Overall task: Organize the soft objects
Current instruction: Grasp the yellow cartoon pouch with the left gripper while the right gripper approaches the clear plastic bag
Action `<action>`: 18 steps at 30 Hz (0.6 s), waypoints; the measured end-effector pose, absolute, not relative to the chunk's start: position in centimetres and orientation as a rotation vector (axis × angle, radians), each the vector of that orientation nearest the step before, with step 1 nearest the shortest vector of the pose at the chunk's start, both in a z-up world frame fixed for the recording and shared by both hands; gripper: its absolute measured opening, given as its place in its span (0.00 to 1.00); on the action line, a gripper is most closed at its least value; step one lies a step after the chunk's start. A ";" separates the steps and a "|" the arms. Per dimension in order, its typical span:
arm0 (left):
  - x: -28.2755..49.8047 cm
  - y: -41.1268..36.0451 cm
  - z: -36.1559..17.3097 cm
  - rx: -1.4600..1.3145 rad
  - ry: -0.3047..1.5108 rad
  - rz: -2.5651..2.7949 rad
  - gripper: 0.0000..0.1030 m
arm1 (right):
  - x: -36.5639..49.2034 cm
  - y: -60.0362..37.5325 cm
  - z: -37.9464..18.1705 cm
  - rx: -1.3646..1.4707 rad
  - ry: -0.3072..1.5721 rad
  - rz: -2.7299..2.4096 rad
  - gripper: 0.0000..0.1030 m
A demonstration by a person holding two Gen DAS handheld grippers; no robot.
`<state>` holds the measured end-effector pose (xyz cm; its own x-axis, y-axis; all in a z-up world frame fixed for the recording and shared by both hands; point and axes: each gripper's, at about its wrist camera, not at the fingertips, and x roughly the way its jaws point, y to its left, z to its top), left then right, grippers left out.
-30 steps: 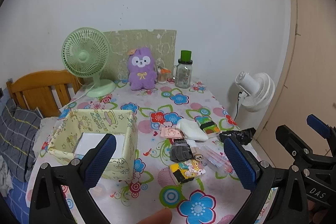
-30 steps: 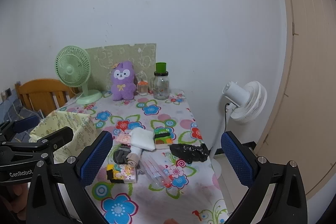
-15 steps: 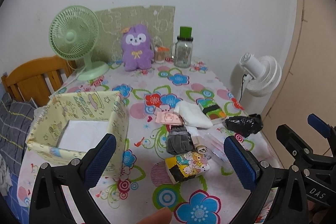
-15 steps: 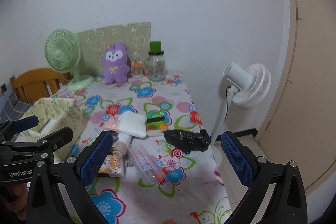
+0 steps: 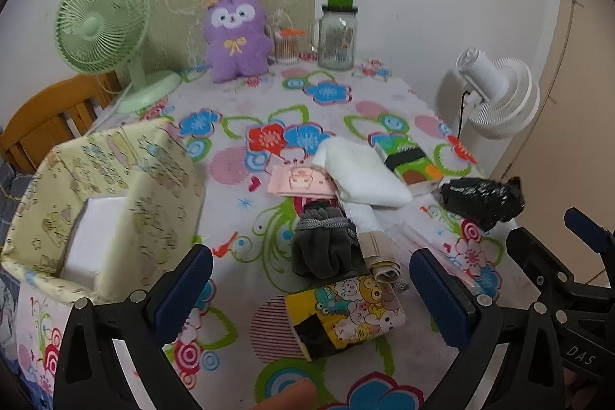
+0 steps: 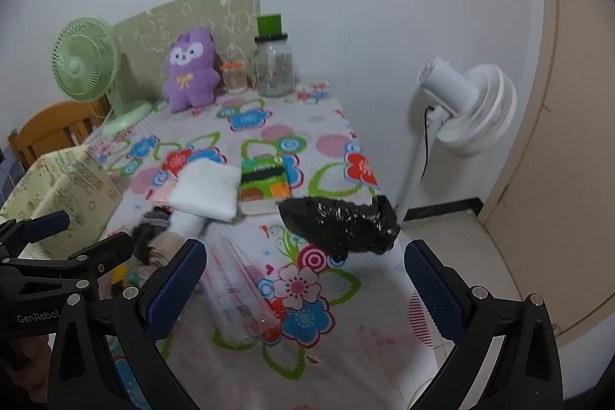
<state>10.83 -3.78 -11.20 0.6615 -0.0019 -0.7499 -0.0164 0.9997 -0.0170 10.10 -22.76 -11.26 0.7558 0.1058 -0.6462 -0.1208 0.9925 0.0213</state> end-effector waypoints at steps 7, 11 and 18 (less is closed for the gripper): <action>12.6 -4.3 -13.3 -0.027 0.906 0.012 1.00 | 11.8 -23.1 -13.1 -0.038 0.743 0.127 1.00; 13.2 -4.3 -14.1 -0.031 0.929 0.021 1.00 | 12.5 -23.0 -13.8 -0.040 0.760 0.147 1.00; 13.6 -3.9 -15.6 -0.071 0.975 0.028 1.00 | 13.3 -22.8 -15.0 -0.040 0.790 0.166 1.00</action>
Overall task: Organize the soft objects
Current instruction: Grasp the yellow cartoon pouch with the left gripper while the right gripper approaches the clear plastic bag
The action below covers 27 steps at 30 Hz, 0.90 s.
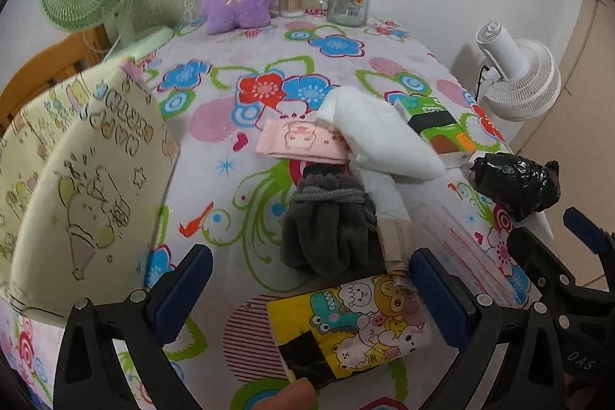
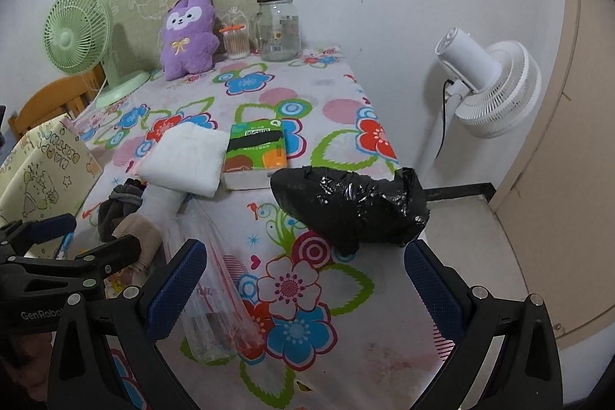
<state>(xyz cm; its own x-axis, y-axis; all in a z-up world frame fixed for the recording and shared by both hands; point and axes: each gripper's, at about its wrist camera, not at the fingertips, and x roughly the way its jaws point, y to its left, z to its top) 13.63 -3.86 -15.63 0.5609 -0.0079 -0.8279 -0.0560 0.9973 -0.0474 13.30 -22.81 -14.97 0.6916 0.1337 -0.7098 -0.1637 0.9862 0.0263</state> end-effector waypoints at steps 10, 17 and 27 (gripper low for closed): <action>13.3 -3.1 -17.8 -0.155 1.055 0.031 1.00 | 13.3 -22.1 -15.6 -0.080 0.804 0.179 1.00; 13.1 -3.5 -17.9 -0.117 1.061 0.033 0.99 | 13.1 -22.2 -16.0 -0.063 0.819 0.198 1.00; 11.8 -3.1 -17.9 -0.111 1.088 0.071 0.99 | 13.2 -21.9 -16.6 -0.056 0.854 0.249 1.00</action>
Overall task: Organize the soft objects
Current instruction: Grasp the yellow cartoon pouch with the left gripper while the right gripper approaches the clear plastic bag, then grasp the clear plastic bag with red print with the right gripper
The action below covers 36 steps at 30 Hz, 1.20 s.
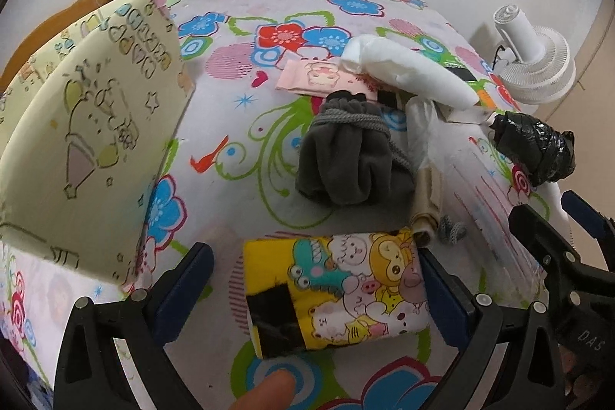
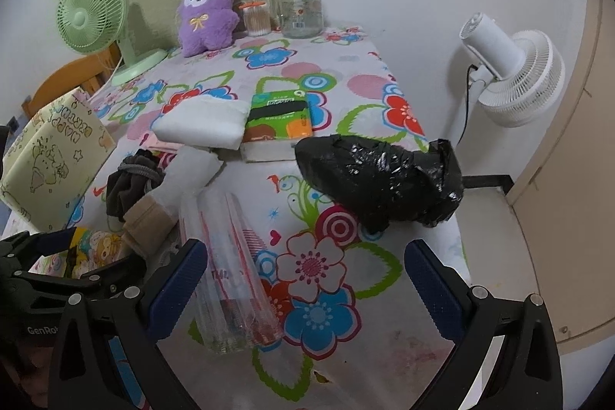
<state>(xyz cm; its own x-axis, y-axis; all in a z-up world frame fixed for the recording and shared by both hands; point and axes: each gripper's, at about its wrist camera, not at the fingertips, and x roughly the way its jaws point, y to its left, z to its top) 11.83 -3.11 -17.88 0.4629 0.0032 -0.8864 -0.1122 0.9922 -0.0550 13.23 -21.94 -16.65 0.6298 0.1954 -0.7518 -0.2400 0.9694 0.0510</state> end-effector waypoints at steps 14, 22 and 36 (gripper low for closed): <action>10.9 -3.8 -17.4 -0.083 1.069 0.081 0.75 | 13.2 -21.0 -16.8 -0.113 0.861 0.262 1.00; 10.8 -3.4 -17.3 -0.099 1.072 0.063 0.75 | 13.0 -20.7 -16.5 -0.121 0.863 0.291 1.00; 9.6 -1.8 -16.0 -0.129 1.051 0.076 0.75 | 13.0 -18.9 -17.3 -0.170 0.914 0.334 1.00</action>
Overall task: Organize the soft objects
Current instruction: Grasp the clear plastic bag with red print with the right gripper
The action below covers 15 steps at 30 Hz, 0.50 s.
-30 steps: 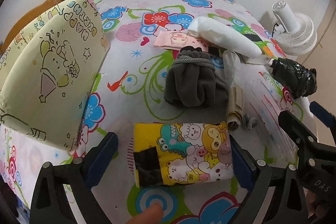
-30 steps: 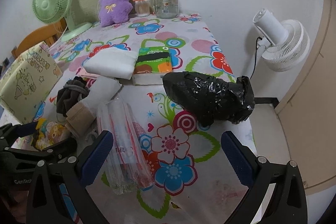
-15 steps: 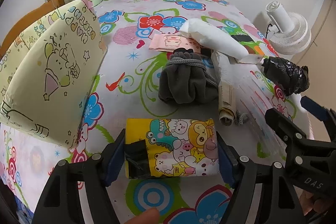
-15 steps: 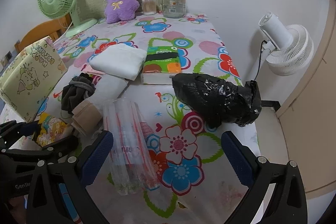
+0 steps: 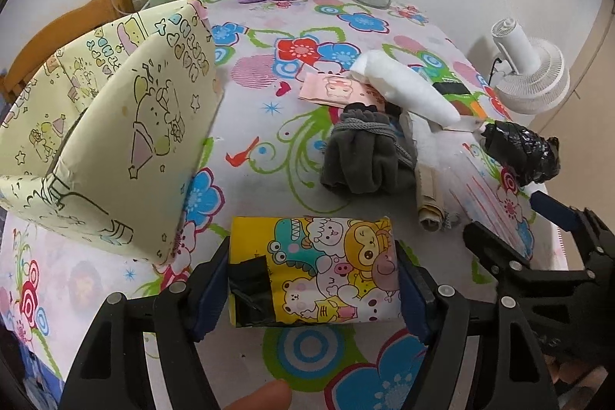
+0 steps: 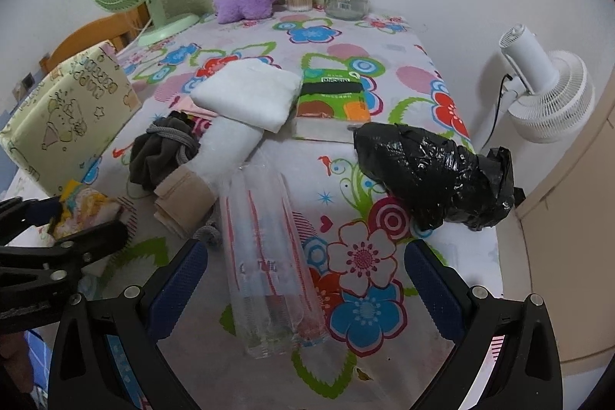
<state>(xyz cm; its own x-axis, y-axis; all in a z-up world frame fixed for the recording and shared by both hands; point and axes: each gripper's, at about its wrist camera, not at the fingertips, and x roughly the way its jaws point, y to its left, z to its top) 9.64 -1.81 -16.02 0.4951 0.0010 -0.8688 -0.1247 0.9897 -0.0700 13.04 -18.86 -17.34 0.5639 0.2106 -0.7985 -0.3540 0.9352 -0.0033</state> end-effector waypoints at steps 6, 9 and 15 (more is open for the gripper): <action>9.0 -2.1 -15.6 -0.112 1.044 0.065 0.75 | 13.1 -18.0 -17.8 -0.222 0.928 0.337 0.86; 8.9 -2.1 -15.6 -0.109 1.041 0.065 0.75 | 13.0 -17.7 -18.1 -0.233 0.929 0.338 0.83; 8.8 -1.7 -15.5 -0.115 1.041 0.073 0.75 | 13.1 -17.8 -18.0 -0.210 0.937 0.343 0.65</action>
